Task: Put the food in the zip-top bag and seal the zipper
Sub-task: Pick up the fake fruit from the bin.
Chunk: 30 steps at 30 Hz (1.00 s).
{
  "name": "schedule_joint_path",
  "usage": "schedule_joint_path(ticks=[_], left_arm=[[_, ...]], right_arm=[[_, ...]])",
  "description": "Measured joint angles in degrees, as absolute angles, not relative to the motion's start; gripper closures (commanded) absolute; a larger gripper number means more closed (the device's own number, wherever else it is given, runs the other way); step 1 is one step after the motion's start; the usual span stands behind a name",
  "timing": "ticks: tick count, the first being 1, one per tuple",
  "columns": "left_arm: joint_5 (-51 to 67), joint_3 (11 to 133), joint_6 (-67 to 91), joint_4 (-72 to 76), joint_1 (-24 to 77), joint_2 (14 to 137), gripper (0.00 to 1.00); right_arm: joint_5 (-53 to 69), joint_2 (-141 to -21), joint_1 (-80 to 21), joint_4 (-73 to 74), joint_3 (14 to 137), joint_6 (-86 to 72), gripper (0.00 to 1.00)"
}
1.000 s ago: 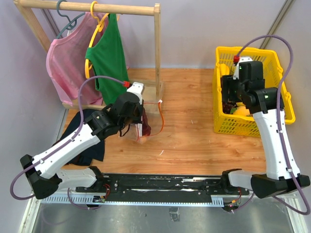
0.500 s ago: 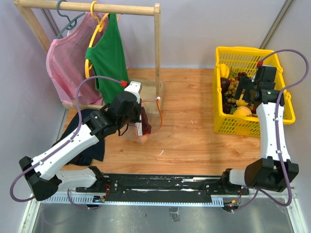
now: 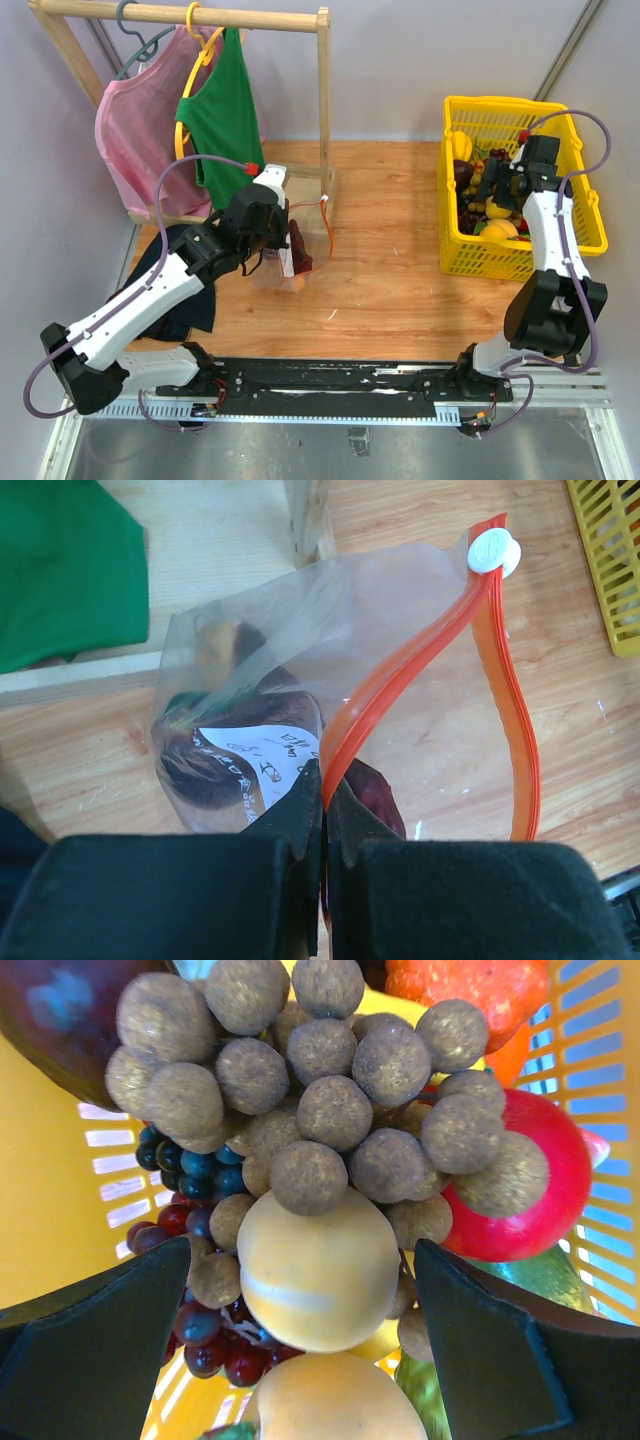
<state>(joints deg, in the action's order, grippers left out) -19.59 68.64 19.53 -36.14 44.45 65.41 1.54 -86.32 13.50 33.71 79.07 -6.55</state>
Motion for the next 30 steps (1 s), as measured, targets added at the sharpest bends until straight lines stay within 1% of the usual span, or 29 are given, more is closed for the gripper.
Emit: schedule_joint_path(ticks=[2,5,10,17,24,30], left_arm=[[-19.4,68.6,19.5,-36.1,44.2,65.6,1.0],[-19.1,68.6,19.5,-36.1,43.9,65.9,1.0],[-18.5,68.4,19.5,-36.0,43.4,66.4,1.0],[-17.7,68.4,19.5,-36.0,43.0,67.1,1.0],[-16.9,68.3,19.5,-35.8,42.4,67.4,1.0],[-16.3,68.2,19.5,-35.6,42.0,67.7,1.0]], right_arm=[[1.9,-87.9,13.6,33.6,78.6,-6.2,0.06],[2.4,-89.4,14.0,33.4,78.2,-5.9,0.1],[3.9,-90.5,14.4,33.4,78.0,-5.7,0.26],[6.0,-89.3,14.4,33.4,78.1,-5.7,0.4],[7.4,-85.7,14.4,33.4,78.9,-5.9,0.48],[7.6,-82.8,14.4,33.3,79.4,-6.3,0.5]])
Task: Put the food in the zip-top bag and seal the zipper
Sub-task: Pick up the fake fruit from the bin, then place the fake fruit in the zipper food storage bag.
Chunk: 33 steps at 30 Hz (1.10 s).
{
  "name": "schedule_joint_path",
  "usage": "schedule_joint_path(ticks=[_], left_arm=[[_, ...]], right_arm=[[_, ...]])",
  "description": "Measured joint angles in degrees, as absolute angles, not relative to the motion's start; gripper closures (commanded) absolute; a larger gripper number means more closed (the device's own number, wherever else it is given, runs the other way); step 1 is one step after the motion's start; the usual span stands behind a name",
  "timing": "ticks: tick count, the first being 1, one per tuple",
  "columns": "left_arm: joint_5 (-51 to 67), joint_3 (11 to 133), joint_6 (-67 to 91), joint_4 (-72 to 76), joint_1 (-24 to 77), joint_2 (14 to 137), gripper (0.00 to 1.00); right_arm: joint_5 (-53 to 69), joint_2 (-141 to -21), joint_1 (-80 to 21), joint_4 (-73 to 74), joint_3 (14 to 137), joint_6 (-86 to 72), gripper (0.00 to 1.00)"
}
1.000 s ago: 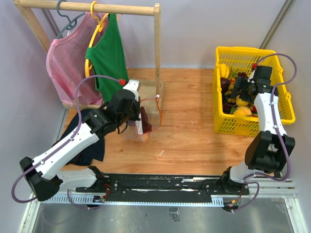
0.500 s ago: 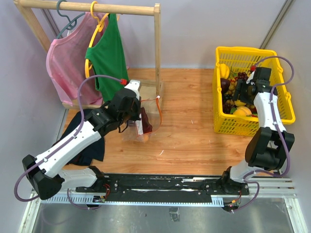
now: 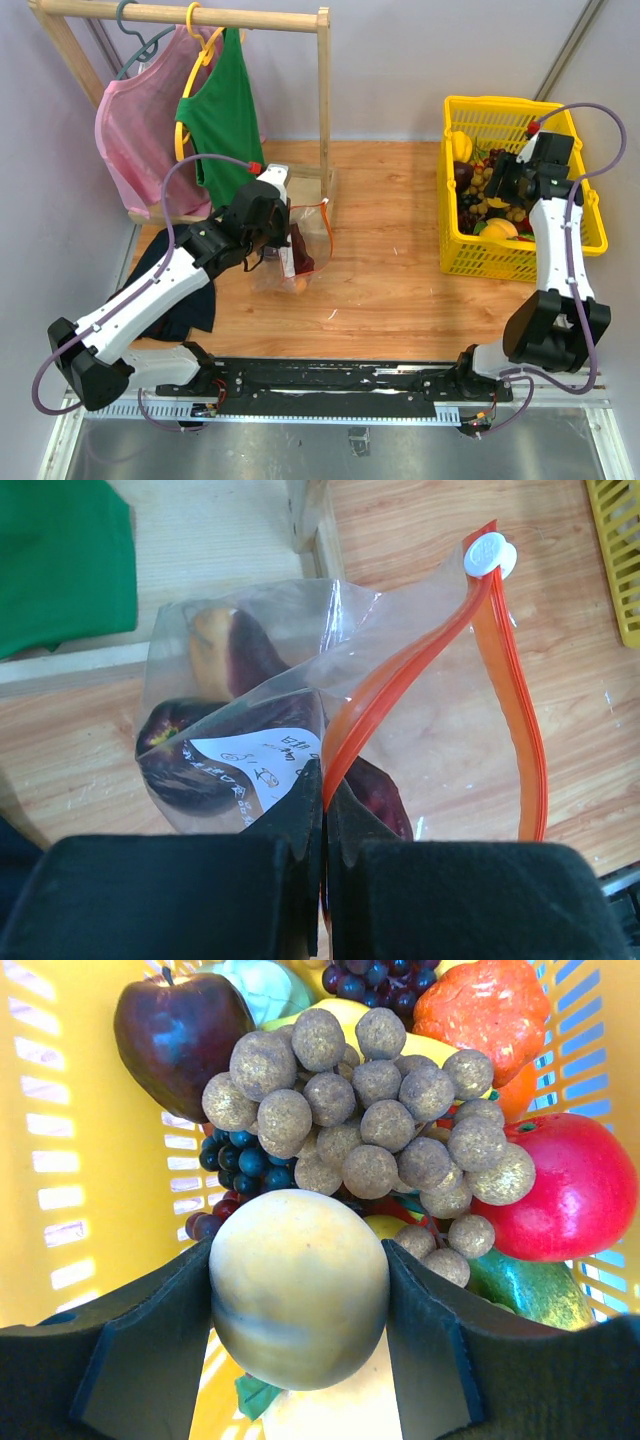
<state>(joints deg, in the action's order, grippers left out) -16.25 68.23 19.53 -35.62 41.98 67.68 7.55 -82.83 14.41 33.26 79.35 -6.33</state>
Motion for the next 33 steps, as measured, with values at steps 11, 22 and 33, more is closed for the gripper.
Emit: schedule_joint_path(ticks=[11,22,33], left_arm=[[-13.7,67.9,19.5,-35.0,41.4,67.8,1.0],[-12.6,67.5,19.5,-34.5,40.9,67.8,1.0],[-11.4,66.8,19.2,-33.8,40.2,67.8,1.0]], right_arm=[[8.6,-75.5,13.7,33.3,81.8,-7.8,0.51],[13.8,-67.0,3.2,32.6,82.6,-9.4,0.51],[20.2,-62.1,-17.0,24.2,74.1,-11.6,0.51]])
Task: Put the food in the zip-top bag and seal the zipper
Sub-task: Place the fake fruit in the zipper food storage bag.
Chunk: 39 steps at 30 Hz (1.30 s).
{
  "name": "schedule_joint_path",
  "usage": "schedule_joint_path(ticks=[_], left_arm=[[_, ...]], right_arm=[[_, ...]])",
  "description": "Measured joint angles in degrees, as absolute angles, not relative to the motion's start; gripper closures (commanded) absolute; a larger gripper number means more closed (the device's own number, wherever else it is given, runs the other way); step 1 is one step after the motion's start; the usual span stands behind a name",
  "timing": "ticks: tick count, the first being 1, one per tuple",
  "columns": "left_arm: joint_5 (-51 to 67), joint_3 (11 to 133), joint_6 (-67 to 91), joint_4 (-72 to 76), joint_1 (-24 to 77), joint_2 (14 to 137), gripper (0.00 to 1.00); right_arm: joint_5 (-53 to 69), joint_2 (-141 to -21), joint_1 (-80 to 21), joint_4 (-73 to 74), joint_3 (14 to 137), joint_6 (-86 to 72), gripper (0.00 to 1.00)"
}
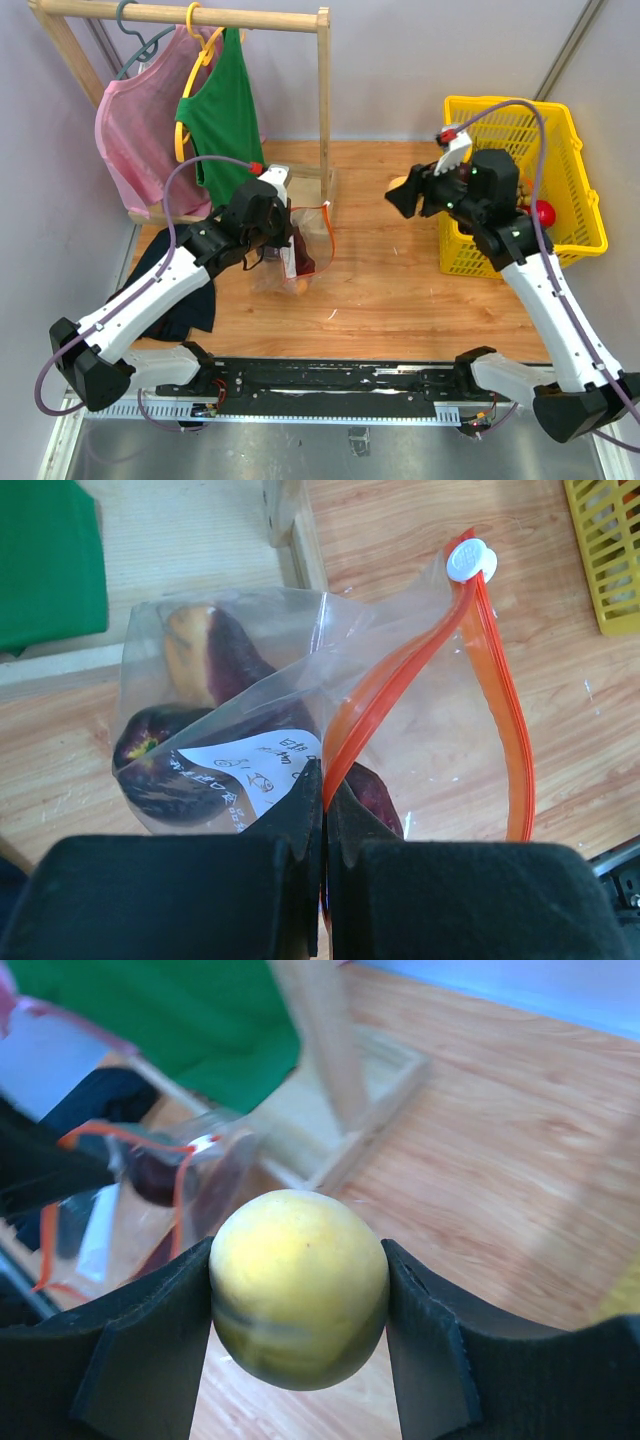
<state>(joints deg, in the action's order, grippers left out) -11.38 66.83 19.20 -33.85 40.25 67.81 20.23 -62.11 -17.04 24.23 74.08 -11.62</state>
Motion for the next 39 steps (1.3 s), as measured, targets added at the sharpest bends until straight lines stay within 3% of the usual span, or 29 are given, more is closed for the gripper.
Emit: schedule_joint_path(ticks=[10,20,34,39], left_arm=[[-7.7,66.0,18.2,-32.5,39.1,66.8,1.0],[-1.7,65.6,18.0,-30.1,37.4,64.2,1.0],[3.2,64.8,17.6,-28.6,35.3,64.1,1.0],[4.7,64.8,17.6,-28.3,34.5,64.1,1.0]], right_arm=[[21.3,-64.5,-36.2,12.0,66.2,-10.9,0.49],[22.5,-72.6,-46.0,1.5,65.2,-7.0,0.46],[19.6,-80.1,-49.1,-6.1,60.6,-3.2,0.42],[18.3,-80.7,-49.2,-7.0,59.4,-2.9,0.31]])
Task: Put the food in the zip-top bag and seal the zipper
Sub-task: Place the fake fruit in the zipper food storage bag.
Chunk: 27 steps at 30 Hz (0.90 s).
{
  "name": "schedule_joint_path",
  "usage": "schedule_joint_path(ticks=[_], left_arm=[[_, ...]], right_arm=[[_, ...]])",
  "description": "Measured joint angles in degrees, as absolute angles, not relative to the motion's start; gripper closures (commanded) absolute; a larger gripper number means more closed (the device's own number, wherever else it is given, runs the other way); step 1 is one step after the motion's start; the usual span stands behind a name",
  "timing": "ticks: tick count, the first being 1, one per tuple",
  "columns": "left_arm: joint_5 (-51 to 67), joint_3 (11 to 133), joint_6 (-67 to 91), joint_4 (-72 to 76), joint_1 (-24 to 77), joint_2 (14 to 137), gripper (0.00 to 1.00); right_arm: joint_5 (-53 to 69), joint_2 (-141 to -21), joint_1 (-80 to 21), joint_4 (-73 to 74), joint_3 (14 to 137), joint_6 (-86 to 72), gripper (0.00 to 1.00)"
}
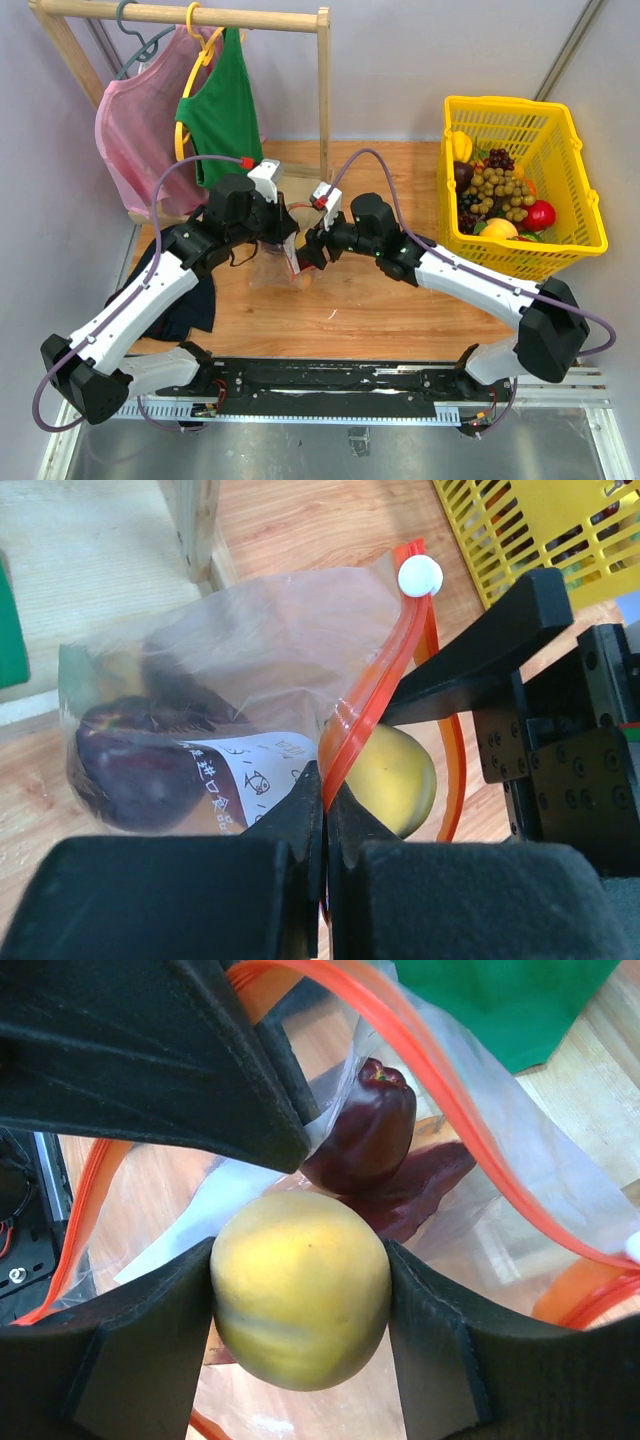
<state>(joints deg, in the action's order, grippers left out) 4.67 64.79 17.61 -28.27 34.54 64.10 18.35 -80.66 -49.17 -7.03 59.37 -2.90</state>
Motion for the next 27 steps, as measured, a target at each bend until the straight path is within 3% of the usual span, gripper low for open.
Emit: schedule_joint_path(ticks=[9,17,27], left_arm=[[5.9,63.8,17.6,-28.0,34.0,64.1,1.0],[6.1,63.8,17.6,-27.9,33.5,64.0,1.0],[6.1,63.6,17.6,-27.4,32.8,64.0,1.0]], right_arm=[[20.5,-84.0,-49.3,-8.1,59.4,-3.0,0.15],[20.5,-83.1,-49.4,-6.5,60.3,-2.9,0.13],[12.4,-72.6,-49.4,-0.4,60.6,-0.8,0.17]])
